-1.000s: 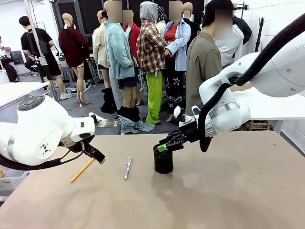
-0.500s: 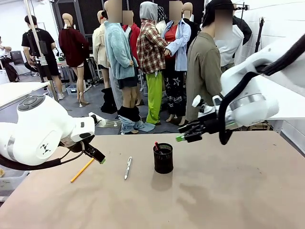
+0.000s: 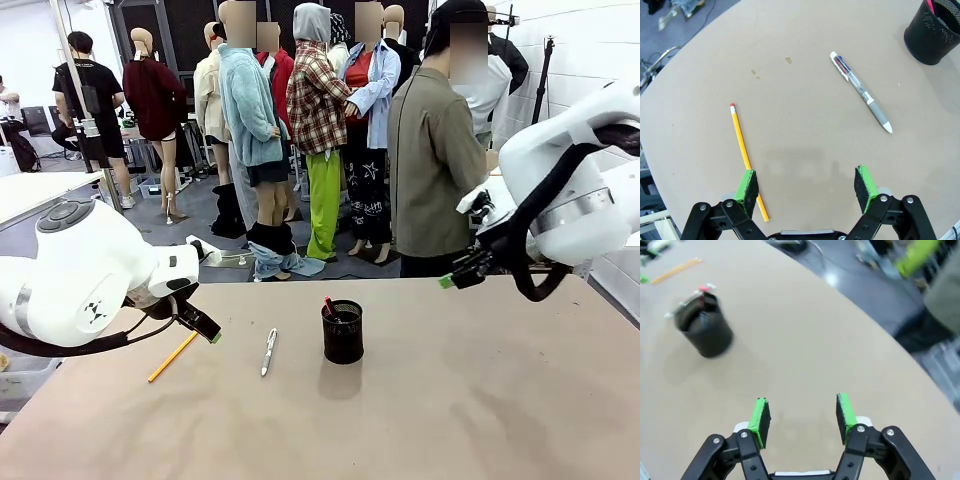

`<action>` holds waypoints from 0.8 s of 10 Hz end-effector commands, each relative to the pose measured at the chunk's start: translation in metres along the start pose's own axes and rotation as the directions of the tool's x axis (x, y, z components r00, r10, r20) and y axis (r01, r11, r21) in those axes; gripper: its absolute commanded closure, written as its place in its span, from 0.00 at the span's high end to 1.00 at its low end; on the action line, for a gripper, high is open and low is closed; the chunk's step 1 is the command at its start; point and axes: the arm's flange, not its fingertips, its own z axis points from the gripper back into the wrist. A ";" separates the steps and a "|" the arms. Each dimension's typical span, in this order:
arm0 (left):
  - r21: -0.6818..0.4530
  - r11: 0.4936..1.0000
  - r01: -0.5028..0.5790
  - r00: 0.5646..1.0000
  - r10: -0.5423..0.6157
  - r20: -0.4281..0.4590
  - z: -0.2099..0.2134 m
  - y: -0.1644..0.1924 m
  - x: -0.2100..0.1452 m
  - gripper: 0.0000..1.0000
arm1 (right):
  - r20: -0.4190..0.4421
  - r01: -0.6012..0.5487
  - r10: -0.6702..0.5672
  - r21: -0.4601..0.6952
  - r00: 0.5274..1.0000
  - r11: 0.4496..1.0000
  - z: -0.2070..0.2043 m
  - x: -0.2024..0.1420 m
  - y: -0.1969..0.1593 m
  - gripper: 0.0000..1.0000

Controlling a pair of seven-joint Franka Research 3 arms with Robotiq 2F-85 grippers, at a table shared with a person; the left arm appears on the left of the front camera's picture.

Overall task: Place the pens into the pen holder.
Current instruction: Pick up a writing instrument from the table and place it into the Pen holder.

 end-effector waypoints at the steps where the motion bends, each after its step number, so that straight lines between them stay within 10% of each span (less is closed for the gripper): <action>1: 0.000 1.000 -0.004 1.000 0.004 0.001 0.001 0.002 -0.001 1.00 | -0.189 0.111 -0.123 -0.073 0.974 0.991 0.025 0.003 -0.007 0.67; 5: 0.000 1.000 -0.004 1.000 0.004 0.001 0.001 0.002 -0.001 1.00 | -0.354 0.203 -0.287 -0.255 0.890 0.945 0.043 -0.028 -0.025 0.67; 8: 0.000 1.000 0.000 1.000 0.000 0.000 0.000 0.000 0.000 1.00 | -0.266 0.148 -0.200 -0.206 0.943 0.967 0.020 -0.052 -0.031 0.67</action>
